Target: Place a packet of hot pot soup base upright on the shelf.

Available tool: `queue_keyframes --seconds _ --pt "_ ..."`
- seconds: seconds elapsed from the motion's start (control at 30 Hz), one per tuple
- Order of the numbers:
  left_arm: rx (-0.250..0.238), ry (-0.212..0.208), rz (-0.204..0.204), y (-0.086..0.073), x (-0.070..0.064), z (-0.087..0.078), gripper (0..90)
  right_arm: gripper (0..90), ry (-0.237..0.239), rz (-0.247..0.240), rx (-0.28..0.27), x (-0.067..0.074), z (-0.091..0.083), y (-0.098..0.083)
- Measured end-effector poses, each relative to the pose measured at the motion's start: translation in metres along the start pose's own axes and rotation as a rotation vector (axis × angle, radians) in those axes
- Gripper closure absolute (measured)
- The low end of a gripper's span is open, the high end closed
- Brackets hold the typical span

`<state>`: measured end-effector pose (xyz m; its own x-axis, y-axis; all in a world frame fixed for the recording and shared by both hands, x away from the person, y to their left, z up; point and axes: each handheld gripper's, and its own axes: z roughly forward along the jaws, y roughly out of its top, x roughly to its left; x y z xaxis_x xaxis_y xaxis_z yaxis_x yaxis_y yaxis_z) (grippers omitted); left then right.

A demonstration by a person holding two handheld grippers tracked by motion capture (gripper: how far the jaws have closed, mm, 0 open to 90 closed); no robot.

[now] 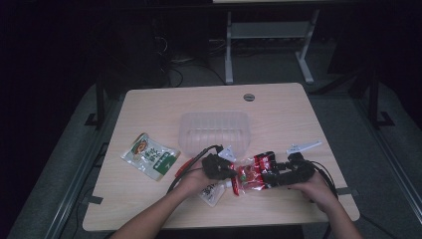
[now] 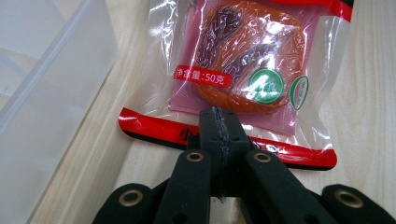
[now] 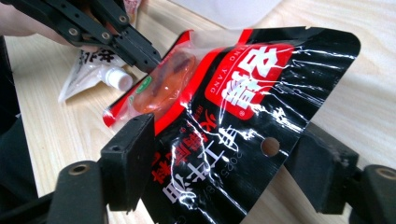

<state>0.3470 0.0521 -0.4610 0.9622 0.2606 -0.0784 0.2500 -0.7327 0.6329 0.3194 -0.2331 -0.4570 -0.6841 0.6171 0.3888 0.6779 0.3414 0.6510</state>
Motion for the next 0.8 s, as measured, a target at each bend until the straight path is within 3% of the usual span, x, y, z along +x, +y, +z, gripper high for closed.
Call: queue_keyframes --seconds 0.17,0.3,0.43,0.6,0.8 --pt "-0.002 -0.001 -0.005 0.0 0.0 0.0 89.8 38.4 -0.022 -0.028 -0.034 0.004 -0.004 0.002" --pt "0.0 0.001 -0.005 0.0 0.0 0.0 89.8 51.2 0.002 -0.03 -0.051 0.004 -0.007 0.003" --pt "-0.001 0.003 -0.004 0.0 0.0 0.0 89.8 60.4 0.008 -0.068 -0.037 0.011 -0.002 0.006" --pt "-0.001 0.007 -0.003 0.0 -0.001 0.0 89.9 60.6 0.013 -0.081 -0.026 0.016 -0.001 0.009" --pt "-0.008 0.008 -0.01 0.0 -0.001 0.0 89.9 75.0 0.007 -0.092 -0.015 0.018 -0.001 0.01"
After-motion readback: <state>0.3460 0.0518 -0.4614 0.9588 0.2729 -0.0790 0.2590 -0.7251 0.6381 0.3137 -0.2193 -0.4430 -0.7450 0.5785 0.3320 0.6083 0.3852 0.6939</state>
